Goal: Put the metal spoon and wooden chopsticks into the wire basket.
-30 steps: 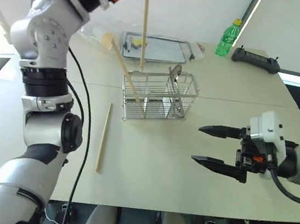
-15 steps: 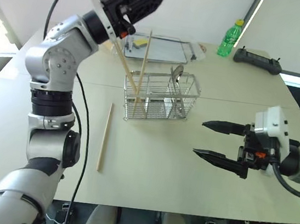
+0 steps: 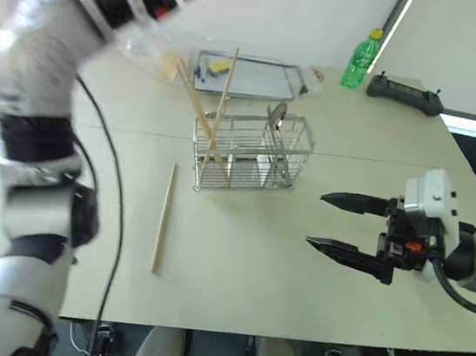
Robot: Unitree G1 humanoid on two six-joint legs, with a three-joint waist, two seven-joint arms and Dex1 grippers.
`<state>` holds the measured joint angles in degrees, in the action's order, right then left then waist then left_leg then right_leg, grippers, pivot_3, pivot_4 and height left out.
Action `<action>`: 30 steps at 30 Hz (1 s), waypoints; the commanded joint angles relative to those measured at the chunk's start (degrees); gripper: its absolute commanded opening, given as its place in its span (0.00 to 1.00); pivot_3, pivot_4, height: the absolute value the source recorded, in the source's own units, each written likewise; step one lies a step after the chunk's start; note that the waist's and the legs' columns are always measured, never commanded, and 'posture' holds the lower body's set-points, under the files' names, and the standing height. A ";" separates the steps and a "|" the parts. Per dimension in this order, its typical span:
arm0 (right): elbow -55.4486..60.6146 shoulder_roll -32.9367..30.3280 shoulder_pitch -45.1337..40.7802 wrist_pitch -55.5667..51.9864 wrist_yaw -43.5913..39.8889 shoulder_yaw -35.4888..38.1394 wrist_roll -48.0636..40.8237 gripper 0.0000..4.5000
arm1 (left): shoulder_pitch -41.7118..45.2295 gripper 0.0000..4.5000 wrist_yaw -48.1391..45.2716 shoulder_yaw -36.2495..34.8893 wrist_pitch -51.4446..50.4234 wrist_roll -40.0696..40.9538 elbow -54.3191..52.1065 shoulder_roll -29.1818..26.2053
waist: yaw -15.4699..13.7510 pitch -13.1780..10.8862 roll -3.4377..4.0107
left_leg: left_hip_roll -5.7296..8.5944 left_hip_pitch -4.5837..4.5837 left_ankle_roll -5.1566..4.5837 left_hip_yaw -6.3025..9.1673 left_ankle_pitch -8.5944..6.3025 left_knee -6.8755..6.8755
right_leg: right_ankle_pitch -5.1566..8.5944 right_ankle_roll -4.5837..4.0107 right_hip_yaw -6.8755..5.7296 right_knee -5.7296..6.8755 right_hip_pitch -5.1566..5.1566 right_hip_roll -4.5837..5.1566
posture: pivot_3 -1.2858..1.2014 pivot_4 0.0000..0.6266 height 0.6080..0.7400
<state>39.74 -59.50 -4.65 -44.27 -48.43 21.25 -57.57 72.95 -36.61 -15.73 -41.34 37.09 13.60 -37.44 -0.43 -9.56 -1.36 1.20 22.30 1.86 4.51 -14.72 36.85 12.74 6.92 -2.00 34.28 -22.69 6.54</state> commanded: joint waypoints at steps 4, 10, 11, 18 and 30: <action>1.05 1.56 0.96 1.87 0.25 1.56 0.09 0.84 | 4.17 0.99 1.32 7.36 1.75 -15.05 18.76 -10.12 | -0.55 0.06 0.09 | 0.00 -0.10 0.00 0.00 0.00 -0.03 | 0.01 0.01 -0.01 0.01 0.10 0.00 | 0.52 0.24 0.72; 1.76 3.49 0.77 2.41 1.50 -0.25 0.28 0.84 | -1.84 0.99 4.46 15.29 -15.00 -21.82 19.61 -8.11 | -0.92 0.05 0.02 | 0.04 0.05 0.01 0.07 0.00 0.12 | 0.03 -0.04 -0.02 -0.08 0.13 0.08 | 0.52 0.24 0.72; 1.87 3.76 0.72 2.38 1.78 -0.46 0.20 0.84 | -2.87 0.99 4.91 15.18 -18.59 -21.38 18.53 -7.12 | -0.92 0.04 0.01 | 0.04 0.08 0.01 0.08 0.00 0.10 | 0.01 0.00 -0.02 -0.08 0.08 0.08 | 0.52 0.24 0.72; 2.98 6.04 1.25 2.87 3.80 -2.30 1.31 0.84 | -11.30 0.99 10.33 14.04 -44.79 -19.26 4.47 1.42 | -0.19 -0.01 -0.08 | 0.06 0.18 0.01 0.14 0.00 -0.01 | 0.00 0.04 -0.04 0.03 -0.09 0.05 | 0.52 0.24 0.72; 4.91 8.99 2.68 3.24 7.53 -2.10 1.43 0.84 | -15.68 0.99 16.40 15.14 -51.16 -14.89 -0.48 2.10 | -0.41 0.00 -0.03 | 0.03 0.03 0.03 0.15 0.01 -0.05 | 0.00 0.01 -0.02 0.05 -0.06 0.04 | 0.52 0.24 0.72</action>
<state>42.69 -50.63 -2.14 -42.15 -41.35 18.19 -55.37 56.65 -20.92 -0.32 -92.00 21.32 14.89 -35.23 -0.83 -9.56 -1.39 1.25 22.35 1.89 4.67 -14.71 36.81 12.74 6.93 -2.02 34.32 -22.75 6.61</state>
